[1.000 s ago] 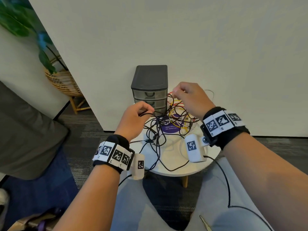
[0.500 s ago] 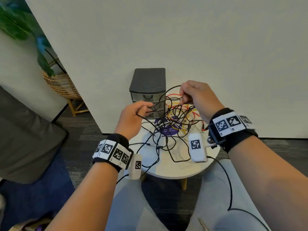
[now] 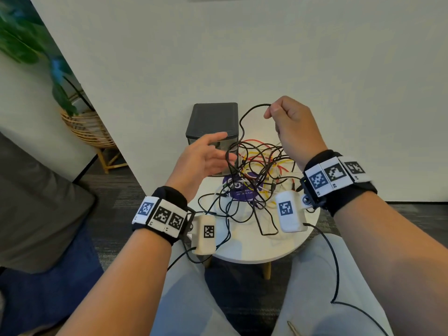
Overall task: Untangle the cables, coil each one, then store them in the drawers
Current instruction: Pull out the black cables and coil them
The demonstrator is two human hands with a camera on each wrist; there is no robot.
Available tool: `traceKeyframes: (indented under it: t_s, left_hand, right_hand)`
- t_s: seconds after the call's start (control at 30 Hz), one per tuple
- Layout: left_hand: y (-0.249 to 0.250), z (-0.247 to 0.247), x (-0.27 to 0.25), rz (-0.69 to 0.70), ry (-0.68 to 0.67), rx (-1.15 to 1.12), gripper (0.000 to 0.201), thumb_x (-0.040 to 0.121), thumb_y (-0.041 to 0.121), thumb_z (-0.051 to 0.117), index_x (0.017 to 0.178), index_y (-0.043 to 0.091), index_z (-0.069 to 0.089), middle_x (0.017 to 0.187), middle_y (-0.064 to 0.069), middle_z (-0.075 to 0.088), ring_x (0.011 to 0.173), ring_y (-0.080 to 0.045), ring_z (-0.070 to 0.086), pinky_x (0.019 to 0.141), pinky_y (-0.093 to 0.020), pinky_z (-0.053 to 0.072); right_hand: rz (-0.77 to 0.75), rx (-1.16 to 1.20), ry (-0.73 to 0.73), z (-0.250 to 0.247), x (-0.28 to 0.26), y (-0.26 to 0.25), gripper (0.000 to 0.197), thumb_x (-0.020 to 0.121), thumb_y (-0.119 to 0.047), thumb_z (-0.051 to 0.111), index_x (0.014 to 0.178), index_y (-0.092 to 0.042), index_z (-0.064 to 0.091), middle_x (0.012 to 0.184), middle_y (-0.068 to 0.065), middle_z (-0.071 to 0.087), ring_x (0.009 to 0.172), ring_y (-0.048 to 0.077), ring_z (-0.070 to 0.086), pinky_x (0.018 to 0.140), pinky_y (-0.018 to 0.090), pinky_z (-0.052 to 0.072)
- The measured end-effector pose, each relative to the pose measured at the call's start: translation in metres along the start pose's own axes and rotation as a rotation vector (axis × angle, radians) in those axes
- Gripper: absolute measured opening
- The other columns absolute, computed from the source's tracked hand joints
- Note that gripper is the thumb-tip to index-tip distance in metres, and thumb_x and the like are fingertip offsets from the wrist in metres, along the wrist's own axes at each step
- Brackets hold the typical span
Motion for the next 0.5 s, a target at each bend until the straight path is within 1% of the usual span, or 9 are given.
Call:
traceKeyframes:
  t_s: [0.03, 0.1, 0.17, 0.23, 0.27, 0.3, 0.37, 0.43, 0.5]
  left_hand:
    - [0.001, 0.003, 0.001, -0.011, -0.009, -0.004, 0.033, 0.107, 0.016, 0.041, 0.137, 0.018, 0.056, 0.098, -0.013, 0.076, 0.093, -0.027, 0.073, 0.087, -0.038, 0.059]
    - [-0.001, 0.009, 0.003, 0.007, -0.024, 0.137, 0.029, 0.105, 0.022, 0.054, 0.133, 0.021, 0.057, 0.092, -0.005, 0.075, 0.085, -0.021, 0.072, 0.086, -0.042, 0.060]
    - [-0.010, 0.014, 0.007, 0.029, -0.034, 0.341, 0.021, 0.100, 0.019, 0.062, 0.121, 0.024, 0.062, 0.089, 0.005, 0.074, 0.079, -0.012, 0.071, 0.082, -0.039, 0.061]
    - [-0.019, 0.013, 0.012, 0.057, -0.017, 0.499, 0.011, 0.100, 0.015, 0.059, 0.105, 0.023, 0.067, 0.084, 0.012, 0.069, 0.075, -0.010, 0.066, 0.084, -0.042, 0.060]
    - [-0.024, 0.013, 0.014, 0.060, -0.010, 0.555, 0.013, 0.100, 0.014, 0.058, 0.101, 0.022, 0.068, 0.082, 0.012, 0.067, 0.074, -0.011, 0.065, 0.087, -0.044, 0.060]
    - [-0.029, 0.013, 0.016, 0.053, -0.015, 0.597, 0.014, 0.100, 0.014, 0.056, 0.100, 0.021, 0.068, 0.080, 0.009, 0.066, 0.072, -0.010, 0.065, 0.088, -0.043, 0.059]
    - [-0.038, 0.013, 0.018, 0.025, -0.039, 0.674, 0.013, 0.101, 0.015, 0.055, 0.102, 0.021, 0.067, 0.079, 0.004, 0.067, 0.069, -0.004, 0.067, 0.086, -0.038, 0.059]
    - [-0.049, 0.010, 0.020, -0.011, -0.043, 0.668, 0.011, 0.103, 0.019, 0.055, 0.103, 0.020, 0.066, 0.081, 0.002, 0.069, 0.072, -0.009, 0.069, 0.087, -0.039, 0.060]
    - [-0.056, 0.005, 0.021, -0.042, -0.029, 0.643, 0.014, 0.104, 0.022, 0.052, 0.102, 0.017, 0.066, 0.078, 0.000, 0.070, 0.071, -0.015, 0.070, 0.086, -0.042, 0.061]
  right_hand:
    - [-0.022, -0.024, -0.012, 0.002, 0.000, -0.004, 0.026, 0.100, -0.020, 0.042, 0.090, -0.012, 0.065, 0.052, -0.025, 0.049, 0.057, 0.005, 0.040, 0.063, 0.030, 0.033]
    - [-0.064, -0.056, -0.021, 0.003, 0.000, -0.012, 0.027, 0.101, -0.020, 0.042, 0.089, -0.012, 0.065, 0.053, -0.025, 0.049, 0.057, 0.006, 0.040, 0.062, 0.030, 0.034]
    - [-0.091, -0.061, 0.033, -0.002, 0.002, -0.020, 0.027, 0.102, -0.020, 0.042, 0.089, -0.013, 0.065, 0.053, -0.026, 0.050, 0.055, 0.003, 0.040, 0.059, 0.029, 0.032]
    - [-0.113, -0.044, 0.146, -0.014, 0.006, -0.027, 0.027, 0.101, -0.023, 0.044, 0.087, -0.014, 0.065, 0.054, -0.022, 0.050, 0.054, 0.002, 0.041, 0.060, 0.027, 0.032]
    - [-0.118, -0.026, 0.206, -0.021, 0.008, -0.031, 0.027, 0.101, -0.024, 0.043, 0.086, -0.016, 0.064, 0.056, -0.019, 0.050, 0.055, 0.002, 0.042, 0.061, 0.026, 0.032]
    - [-0.120, -0.002, 0.261, -0.029, 0.010, -0.034, 0.026, 0.100, -0.025, 0.043, 0.085, -0.019, 0.063, 0.059, -0.017, 0.050, 0.057, 0.005, 0.043, 0.062, 0.025, 0.032]
    - [-0.116, 0.056, 0.376, -0.045, 0.014, -0.039, 0.025, 0.098, -0.026, 0.040, 0.082, -0.024, 0.060, 0.065, -0.015, 0.050, 0.060, 0.013, 0.046, 0.063, 0.026, 0.034]
    - [-0.116, 0.123, 0.495, -0.061, 0.018, -0.044, 0.025, 0.095, -0.027, 0.039, 0.079, -0.029, 0.057, 0.066, -0.012, 0.051, 0.062, 0.018, 0.046, 0.062, 0.031, 0.035]
    - [-0.131, 0.177, 0.586, -0.075, 0.019, -0.048, 0.024, 0.093, -0.029, 0.038, 0.077, -0.032, 0.055, 0.070, -0.009, 0.055, 0.064, 0.019, 0.045, 0.063, 0.035, 0.036]
Point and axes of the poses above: each hand's wrist, its own x-axis towards the middle knuckle, its own z-axis out of the palm, y = z × x, the point moved 5 cm from there along x, towards the middle knuckle
